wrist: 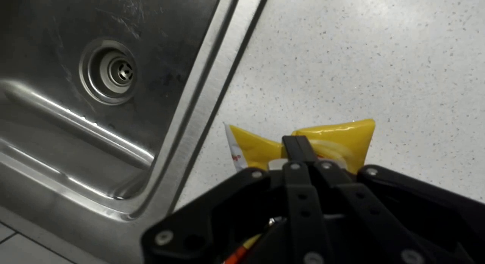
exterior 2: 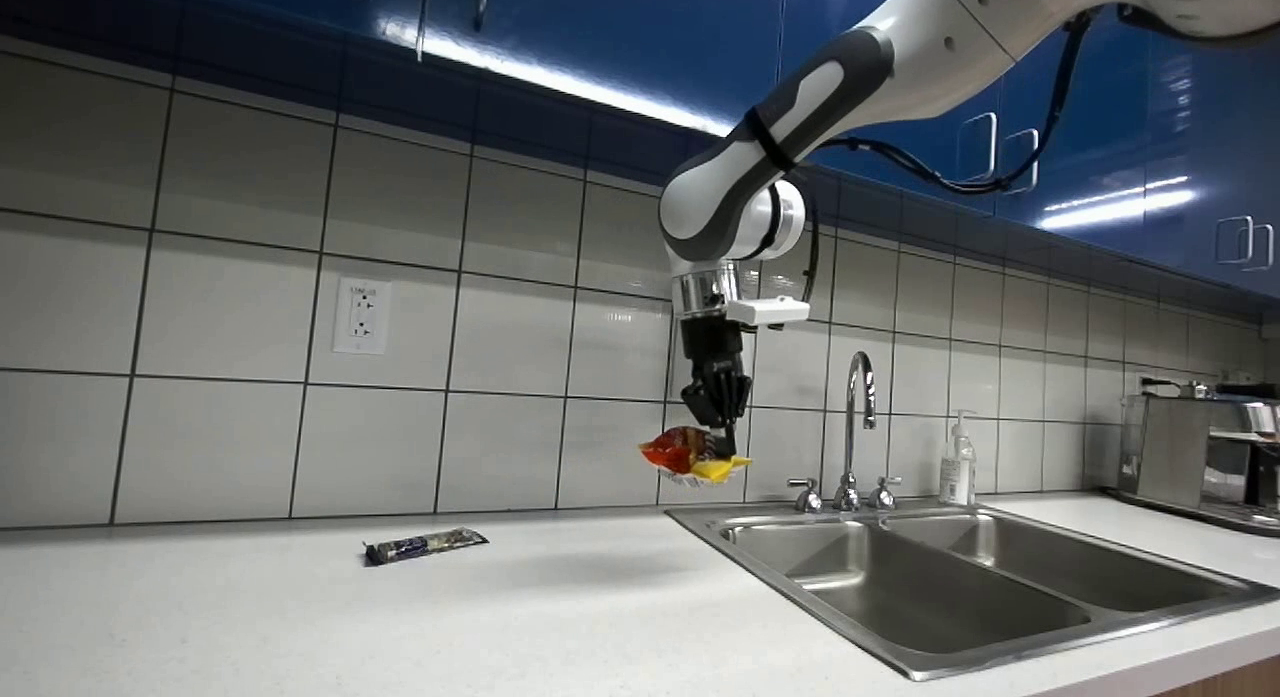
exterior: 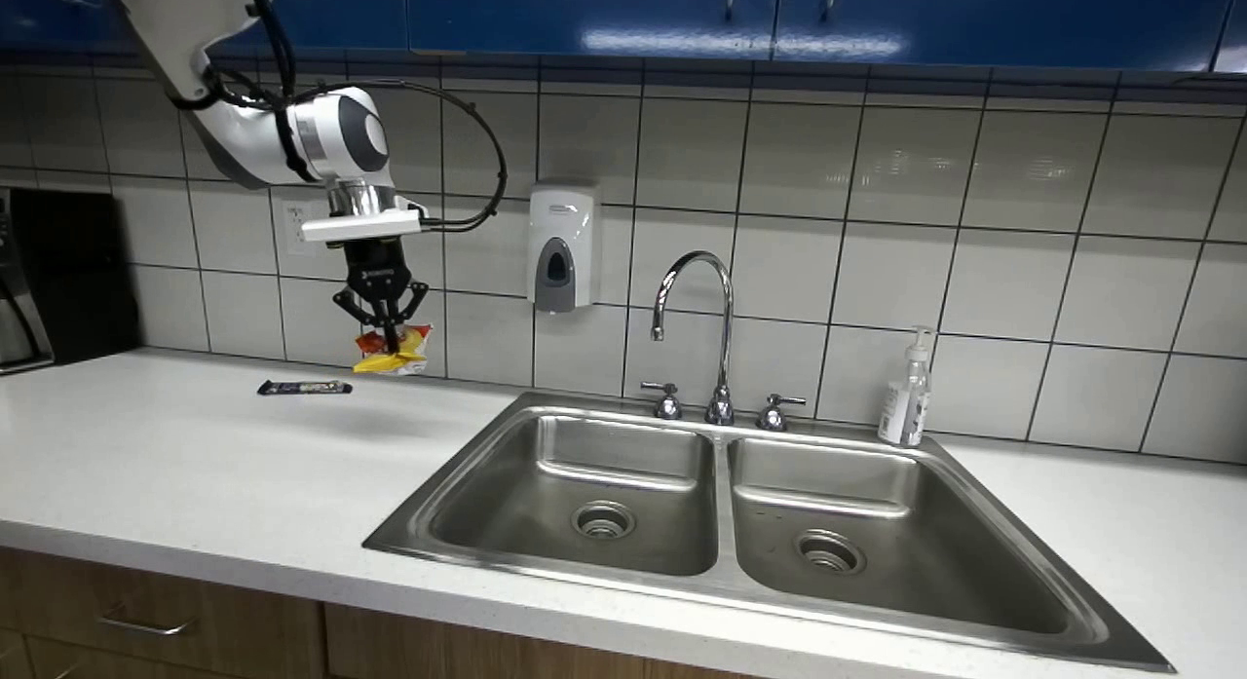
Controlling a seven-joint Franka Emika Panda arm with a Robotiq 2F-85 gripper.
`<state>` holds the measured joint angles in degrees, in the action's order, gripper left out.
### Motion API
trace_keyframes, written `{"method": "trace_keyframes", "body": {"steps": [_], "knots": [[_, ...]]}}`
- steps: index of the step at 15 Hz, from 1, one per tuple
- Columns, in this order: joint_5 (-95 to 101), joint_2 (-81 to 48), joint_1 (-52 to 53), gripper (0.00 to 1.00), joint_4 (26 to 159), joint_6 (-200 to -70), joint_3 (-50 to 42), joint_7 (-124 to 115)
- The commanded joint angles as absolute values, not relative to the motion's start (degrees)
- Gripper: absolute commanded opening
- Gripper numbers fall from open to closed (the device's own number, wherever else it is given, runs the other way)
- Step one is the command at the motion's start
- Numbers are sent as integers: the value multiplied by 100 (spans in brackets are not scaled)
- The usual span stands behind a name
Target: Put the orange and yellow packet in the sink on the left.
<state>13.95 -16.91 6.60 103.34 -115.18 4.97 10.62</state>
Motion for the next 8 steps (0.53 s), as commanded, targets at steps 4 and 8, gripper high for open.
{"method": "trace_keyframes", "body": {"steps": [4, 8], "knots": [[1220, -1266, 161, 0, 10722, -11509, 246, 1601], [1213, -1402, -123, 0, 10658, -11552, 63, 1933]]}}
